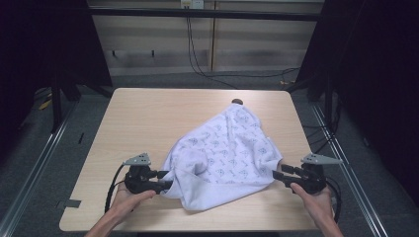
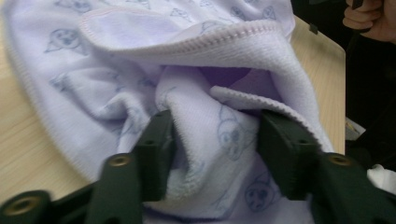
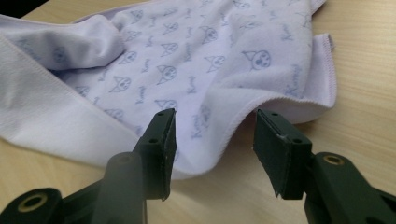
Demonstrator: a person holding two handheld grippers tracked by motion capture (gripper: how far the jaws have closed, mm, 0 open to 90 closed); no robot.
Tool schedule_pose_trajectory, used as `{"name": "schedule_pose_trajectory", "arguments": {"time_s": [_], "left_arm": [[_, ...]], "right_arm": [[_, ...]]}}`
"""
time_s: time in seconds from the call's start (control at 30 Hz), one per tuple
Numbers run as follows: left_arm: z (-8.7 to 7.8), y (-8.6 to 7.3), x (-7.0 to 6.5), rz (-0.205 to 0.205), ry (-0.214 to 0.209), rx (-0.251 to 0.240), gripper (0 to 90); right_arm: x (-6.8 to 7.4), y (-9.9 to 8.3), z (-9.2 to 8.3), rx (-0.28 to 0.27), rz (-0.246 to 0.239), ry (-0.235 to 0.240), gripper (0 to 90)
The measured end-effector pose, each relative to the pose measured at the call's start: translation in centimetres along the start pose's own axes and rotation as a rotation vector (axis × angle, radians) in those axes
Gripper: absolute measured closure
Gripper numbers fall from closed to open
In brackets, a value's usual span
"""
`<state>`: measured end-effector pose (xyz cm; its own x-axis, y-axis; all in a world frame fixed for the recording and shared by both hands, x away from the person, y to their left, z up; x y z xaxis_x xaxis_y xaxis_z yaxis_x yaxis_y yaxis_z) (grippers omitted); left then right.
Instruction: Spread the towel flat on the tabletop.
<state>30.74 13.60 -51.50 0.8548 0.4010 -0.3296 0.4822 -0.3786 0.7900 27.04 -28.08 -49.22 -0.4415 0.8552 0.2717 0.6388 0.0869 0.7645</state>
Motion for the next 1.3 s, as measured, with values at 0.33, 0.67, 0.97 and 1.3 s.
{"name": "schedule_pose_trajectory", "arguments": {"time_s": [0.33, 0.67, 0.97, 1.3], "left_arm": [[2.7, -0.2, -3.2, 0.07, -0.062, 0.092, 81.1], [3.0, -0.6, -3.4, 0.083, -0.039, 0.109, 71.1], [2.0, -0.4, -2.8, 0.097, 0.021, 0.087, 80.3], [0.1, -1.0, -2.2, 0.032, -0.035, 0.066, 79.6]], "right_arm": [[8.5, 0.8, 5.5, 0.065, -0.163, 0.247, 52.1], [18.7, 3.5, 10.3, 0.073, -0.266, 0.494, 47.9], [17.8, 3.7, 11.0, 0.06, -0.255, 0.439, 88.0], [7.4, -0.2, 3.1, 0.053, -0.12, 0.203, 88.6]]}}
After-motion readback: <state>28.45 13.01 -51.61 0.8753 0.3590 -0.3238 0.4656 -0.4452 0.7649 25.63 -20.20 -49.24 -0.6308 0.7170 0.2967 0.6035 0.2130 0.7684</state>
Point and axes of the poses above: each handheld gripper's, and its own axes: z roughly forward along the jaws, y roughly out of its top, x roughly to its left, the point moved 6 cm from there along z, roughly forward along the jaws, and after that the axes turned 3 degrees about z, right-handed, at the moved point
